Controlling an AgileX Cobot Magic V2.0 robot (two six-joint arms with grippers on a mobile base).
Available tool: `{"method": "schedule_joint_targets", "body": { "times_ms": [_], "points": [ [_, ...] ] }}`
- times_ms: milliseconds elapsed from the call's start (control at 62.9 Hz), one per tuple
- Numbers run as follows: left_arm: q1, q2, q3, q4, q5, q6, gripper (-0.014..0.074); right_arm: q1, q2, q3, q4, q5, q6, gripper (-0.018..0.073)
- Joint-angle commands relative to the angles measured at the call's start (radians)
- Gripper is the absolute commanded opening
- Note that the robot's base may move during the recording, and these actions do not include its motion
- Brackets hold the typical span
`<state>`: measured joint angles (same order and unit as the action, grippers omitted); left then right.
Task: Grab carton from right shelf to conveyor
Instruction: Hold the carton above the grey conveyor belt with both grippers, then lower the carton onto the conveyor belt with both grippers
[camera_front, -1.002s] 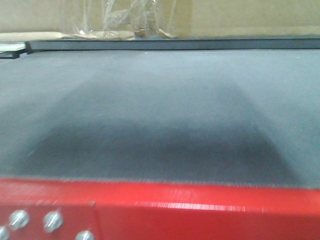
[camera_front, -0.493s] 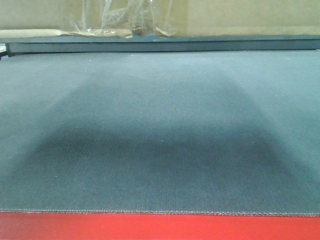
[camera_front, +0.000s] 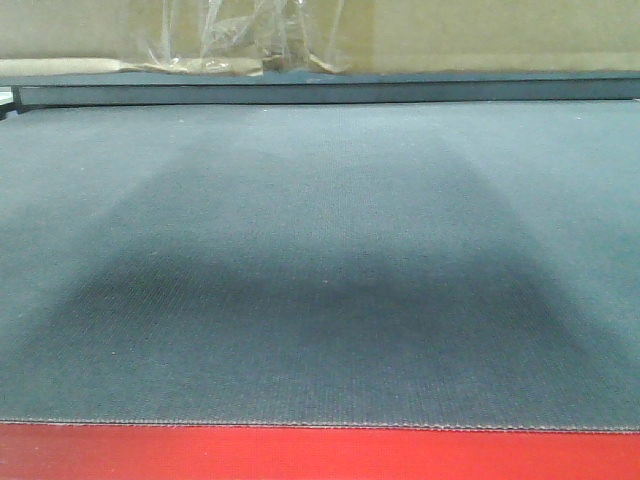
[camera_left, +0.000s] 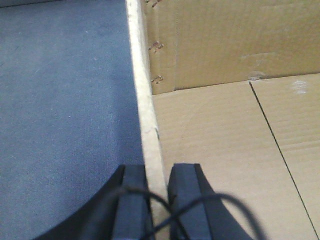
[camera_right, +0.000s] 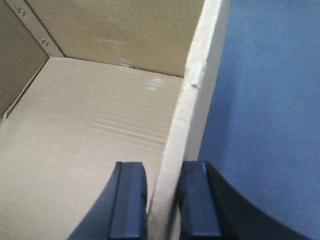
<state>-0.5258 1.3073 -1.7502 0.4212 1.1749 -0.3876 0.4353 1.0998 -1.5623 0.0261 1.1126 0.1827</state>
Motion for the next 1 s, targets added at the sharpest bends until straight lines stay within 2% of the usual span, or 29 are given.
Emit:
{"method": "schedule_joint_targets", "body": {
  "times_ms": [0,318,604,763,843,986],
  "points": [
    [0.014,-0.013,-0.005,0.148,0.018,0.009,-0.0008,-0.006,-0.024,-0.005,-0.084,0.005,-0.026,-0.0068],
    [0.014,-0.013,-0.005,0.148,0.018,0.009,-0.0008,-0.006,-0.024,-0.005,-0.084,-0.002,-0.026,-0.0068],
    [0.014,-0.013,-0.005,0.144,0.039,0.011,-0.0008,-0.006,-0.024,-0.005,-0.084,-0.076,-0.026,-0.0068],
    [0.014,-0.007,-0.005,0.14,0.02,0.011,-0.0008,-0.006,-0.016,-0.005,-0.05,-0.125,-0.026,-0.0068],
    [0.021,0.017,-0.005,0.14,0.003,0.011,-0.0008,-0.006,0.005,-0.005,-0.05,-0.15,-0.026,-0.0068],
    [0.073,0.105,-0.005,0.131,-0.015,0.011,-0.0008,-0.006,0.091,-0.005,-0.078,-0.208,-0.026,-0.0068]
  ]
}}
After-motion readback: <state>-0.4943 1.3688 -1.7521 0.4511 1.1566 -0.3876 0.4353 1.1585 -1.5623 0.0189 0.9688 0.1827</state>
